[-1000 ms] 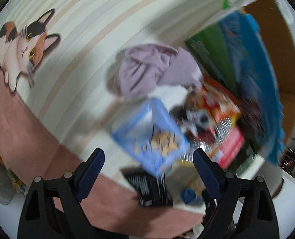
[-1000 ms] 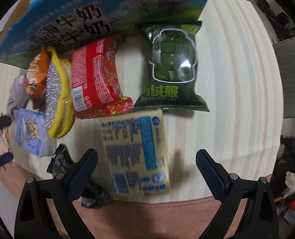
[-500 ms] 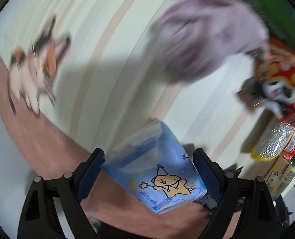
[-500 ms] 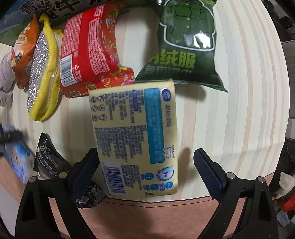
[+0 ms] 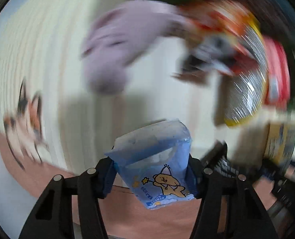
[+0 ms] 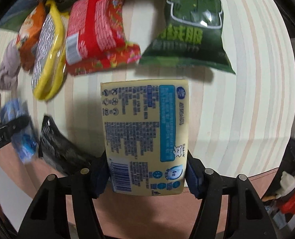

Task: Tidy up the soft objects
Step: 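Grasp the blue tissue pack with left gripper while right gripper grasps the yellow wipe pack, then carry both packs into the cardboard box and open both grippers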

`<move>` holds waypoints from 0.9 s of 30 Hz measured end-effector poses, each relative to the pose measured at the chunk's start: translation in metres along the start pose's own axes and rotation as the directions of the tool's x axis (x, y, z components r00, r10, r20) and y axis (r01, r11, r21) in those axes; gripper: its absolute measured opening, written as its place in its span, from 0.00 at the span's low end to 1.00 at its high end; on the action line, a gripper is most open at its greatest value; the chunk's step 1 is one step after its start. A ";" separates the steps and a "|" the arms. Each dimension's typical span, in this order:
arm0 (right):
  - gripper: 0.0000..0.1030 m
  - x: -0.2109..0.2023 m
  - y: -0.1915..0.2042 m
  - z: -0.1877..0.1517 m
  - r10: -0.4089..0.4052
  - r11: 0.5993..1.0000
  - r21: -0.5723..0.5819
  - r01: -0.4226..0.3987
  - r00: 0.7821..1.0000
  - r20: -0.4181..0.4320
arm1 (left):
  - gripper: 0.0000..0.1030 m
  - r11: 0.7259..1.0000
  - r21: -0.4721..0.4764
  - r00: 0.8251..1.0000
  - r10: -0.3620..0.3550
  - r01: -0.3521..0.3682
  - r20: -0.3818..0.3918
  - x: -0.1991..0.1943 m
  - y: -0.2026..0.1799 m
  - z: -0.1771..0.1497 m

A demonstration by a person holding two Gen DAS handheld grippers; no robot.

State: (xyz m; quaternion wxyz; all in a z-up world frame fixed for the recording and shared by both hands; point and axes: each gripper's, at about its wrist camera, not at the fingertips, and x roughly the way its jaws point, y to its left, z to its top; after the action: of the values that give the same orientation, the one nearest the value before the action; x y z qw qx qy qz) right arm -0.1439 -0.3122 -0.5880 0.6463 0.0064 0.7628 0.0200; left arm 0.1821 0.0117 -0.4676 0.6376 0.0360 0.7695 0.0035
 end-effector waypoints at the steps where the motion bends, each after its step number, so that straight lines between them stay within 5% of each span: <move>1: 0.65 0.004 0.002 -0.003 -0.001 1.000 -0.013 0.001 1.000 -0.007 | 0.57 1.000 0.028 1.000 0.008 -0.008 -0.006 0.004 -0.004 0.000; 4: 0.67 0.012 0.006 -0.009 0.017 0.999 -0.027 -0.017 1.000 -0.007 | 0.58 0.994 -0.048 0.994 -0.098 0.096 -0.041 0.012 0.003 0.005; 6: 0.71 0.015 0.008 -0.013 0.026 1.000 -0.016 -0.026 1.000 0.002 | 0.59 0.959 -0.166 0.969 -0.240 0.229 -0.051 0.025 0.024 0.002; 9: 0.73 0.015 0.010 -0.021 0.035 0.999 0.002 -0.035 0.999 0.012 | 0.62 0.919 -0.251 0.947 -0.320 0.303 -0.029 0.036 0.040 -0.009; 13: 0.73 0.024 0.005 -0.025 0.029 1.000 0.010 -0.029 1.000 0.007 | 0.67 0.915 -0.275 0.947 -0.319 0.295 -0.042 0.049 0.037 -0.035; 19: 0.73 0.042 0.000 -0.023 0.019 1.000 0.015 -0.019 1.000 -0.010 | 0.69 0.905 -0.325 0.939 -0.325 0.275 -0.110 0.063 -0.024 -0.065; 21: 0.73 0.054 -0.004 -0.006 0.017 1.000 0.021 -0.017 1.000 -0.005 | 0.69 0.906 -0.341 0.949 -0.300 0.251 -0.100 0.068 -0.041 -0.071; 23: 0.71 0.057 -0.006 -0.005 0.017 1.000 0.027 -0.017 1.000 0.004 | 0.66 0.907 -0.350 0.959 -0.274 0.234 -0.070 0.077 -0.042 -0.076; 25: 0.65 0.048 -0.023 -0.011 0.030 0.999 0.028 -0.030 1.000 0.007 | 0.48 0.925 -0.324 0.973 -0.227 0.200 -0.048 0.074 -0.043 -0.075; 27: 0.64 0.043 -0.031 -0.022 0.018 1.000 0.022 -0.019 1.000 0.024 | 0.42 0.942 -0.287 0.981 -0.189 0.171 -0.035 0.076 -0.055 -0.088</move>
State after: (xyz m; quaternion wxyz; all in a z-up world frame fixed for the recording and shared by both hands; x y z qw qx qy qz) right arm -0.1718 -0.3423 -0.6285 0.6551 0.0208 0.7551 0.0174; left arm 0.0791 -0.0353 -0.5290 0.6096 -0.1260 0.7806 0.0564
